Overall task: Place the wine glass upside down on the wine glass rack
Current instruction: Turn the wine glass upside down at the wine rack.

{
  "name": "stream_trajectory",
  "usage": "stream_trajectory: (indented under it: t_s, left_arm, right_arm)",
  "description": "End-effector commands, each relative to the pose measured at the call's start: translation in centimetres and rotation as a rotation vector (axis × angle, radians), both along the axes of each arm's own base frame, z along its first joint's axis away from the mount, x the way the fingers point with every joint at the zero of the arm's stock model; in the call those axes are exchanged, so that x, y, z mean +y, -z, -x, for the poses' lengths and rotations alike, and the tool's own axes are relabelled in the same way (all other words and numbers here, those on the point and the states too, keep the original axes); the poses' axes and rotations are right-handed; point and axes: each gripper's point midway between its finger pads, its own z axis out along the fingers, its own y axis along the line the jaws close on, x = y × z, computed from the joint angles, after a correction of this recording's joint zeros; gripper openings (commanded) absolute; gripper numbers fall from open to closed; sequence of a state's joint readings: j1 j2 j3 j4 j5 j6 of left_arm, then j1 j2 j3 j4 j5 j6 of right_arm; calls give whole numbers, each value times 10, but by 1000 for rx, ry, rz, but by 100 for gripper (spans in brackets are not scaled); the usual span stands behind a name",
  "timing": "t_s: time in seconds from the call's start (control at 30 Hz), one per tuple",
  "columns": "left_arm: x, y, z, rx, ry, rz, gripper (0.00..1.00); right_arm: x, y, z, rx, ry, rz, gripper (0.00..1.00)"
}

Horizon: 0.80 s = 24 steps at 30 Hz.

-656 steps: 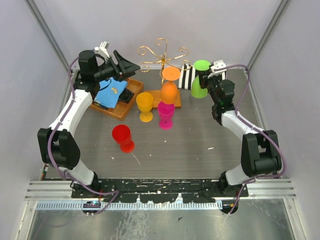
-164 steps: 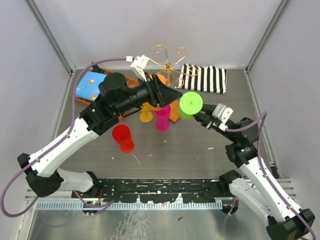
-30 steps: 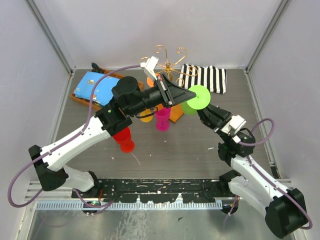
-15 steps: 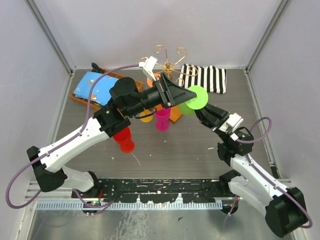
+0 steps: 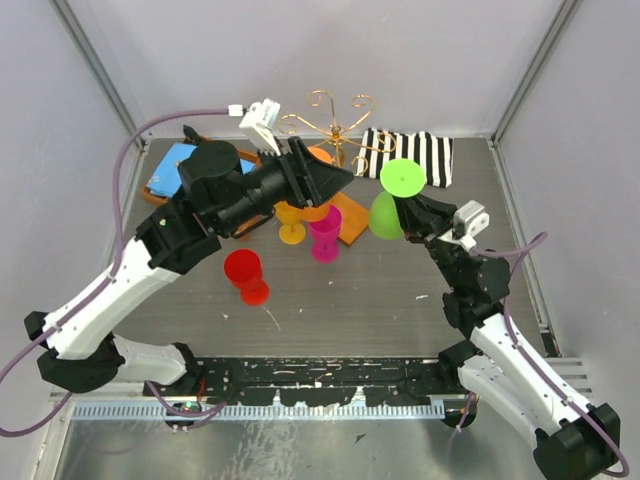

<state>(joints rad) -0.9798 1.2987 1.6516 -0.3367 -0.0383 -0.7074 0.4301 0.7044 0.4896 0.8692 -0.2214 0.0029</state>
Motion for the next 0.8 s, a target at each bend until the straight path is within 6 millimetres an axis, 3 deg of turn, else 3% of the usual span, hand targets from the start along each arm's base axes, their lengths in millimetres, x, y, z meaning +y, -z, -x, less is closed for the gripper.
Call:
stream_trajectory:
  t_s: [0.0,0.27,0.77]
  left_arm:
    - [39,9,-25,-97,-152,-222,57]
    - [51,23,-78,-69,-166,-366,57]
    - [33,53,-166,15,-87,-401,48]
  right_arm:
    - [-19,-7,-23,109,125,-62,1]
    - [-9,12,-57,195,150,-36,1]
    - [-2,23,-88,165,114,-43,1]
